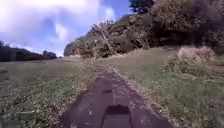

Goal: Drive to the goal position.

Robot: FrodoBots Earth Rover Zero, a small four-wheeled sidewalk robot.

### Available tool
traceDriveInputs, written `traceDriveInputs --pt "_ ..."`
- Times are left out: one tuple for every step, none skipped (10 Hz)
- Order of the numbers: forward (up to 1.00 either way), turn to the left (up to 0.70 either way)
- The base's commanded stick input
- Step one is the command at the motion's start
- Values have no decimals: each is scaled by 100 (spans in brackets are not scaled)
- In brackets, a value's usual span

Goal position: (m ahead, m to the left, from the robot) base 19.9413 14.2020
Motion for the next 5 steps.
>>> traceDriveInputs --pt "85 8" --pt "85 14" --pt "85 25" --pt "85 22" --pt "85 0"
